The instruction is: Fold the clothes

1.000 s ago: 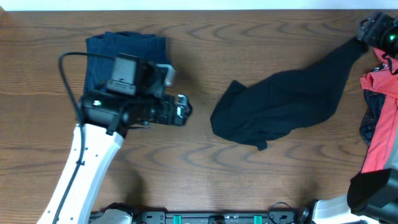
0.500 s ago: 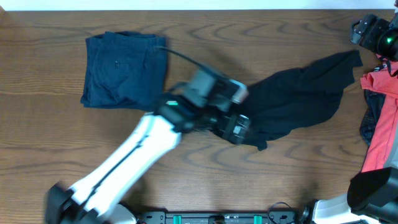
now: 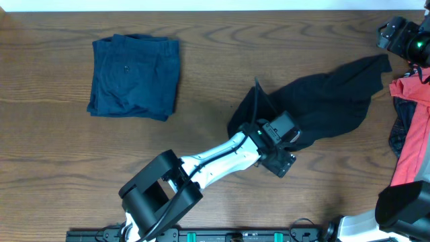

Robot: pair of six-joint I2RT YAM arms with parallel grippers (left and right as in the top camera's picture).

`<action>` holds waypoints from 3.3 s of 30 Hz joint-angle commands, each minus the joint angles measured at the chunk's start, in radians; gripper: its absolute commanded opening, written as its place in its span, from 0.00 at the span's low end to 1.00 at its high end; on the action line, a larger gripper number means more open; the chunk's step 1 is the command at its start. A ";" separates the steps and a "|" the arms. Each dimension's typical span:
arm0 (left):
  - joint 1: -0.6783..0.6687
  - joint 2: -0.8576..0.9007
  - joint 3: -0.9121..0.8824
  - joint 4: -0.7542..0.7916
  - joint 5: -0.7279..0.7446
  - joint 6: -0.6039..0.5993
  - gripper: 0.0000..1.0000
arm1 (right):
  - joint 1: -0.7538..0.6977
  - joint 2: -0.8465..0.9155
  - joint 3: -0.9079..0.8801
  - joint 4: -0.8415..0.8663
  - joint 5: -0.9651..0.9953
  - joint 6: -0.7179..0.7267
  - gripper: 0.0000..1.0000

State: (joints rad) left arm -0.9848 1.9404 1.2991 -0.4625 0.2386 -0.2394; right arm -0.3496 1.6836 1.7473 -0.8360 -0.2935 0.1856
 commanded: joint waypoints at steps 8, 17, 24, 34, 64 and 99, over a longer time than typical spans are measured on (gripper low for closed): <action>-0.018 0.043 0.003 0.112 -0.079 -0.055 0.68 | -0.006 -0.006 0.006 -0.012 -0.010 -0.007 0.87; -0.027 0.082 0.003 0.120 -0.079 -0.047 0.51 | -0.006 -0.006 0.006 -0.016 -0.010 -0.006 0.86; -0.002 0.000 0.055 -0.058 -0.188 -0.042 0.19 | -0.006 -0.006 0.006 -0.031 -0.010 -0.007 0.86; 0.092 -0.293 0.175 -0.379 -0.460 0.048 0.10 | -0.006 -0.005 0.000 -0.079 -0.004 -0.008 0.85; -0.064 0.116 0.113 -0.013 -0.155 -0.130 0.52 | -0.006 0.000 -0.044 -0.075 0.002 -0.007 0.87; 0.146 -0.340 0.266 -0.657 -0.854 0.029 0.05 | -0.003 0.032 -0.375 0.001 -0.013 -0.007 0.89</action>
State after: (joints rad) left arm -0.8761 1.6211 1.5597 -1.1183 -0.5110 -0.2264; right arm -0.3496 1.6962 1.4570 -0.8604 -0.2565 0.1848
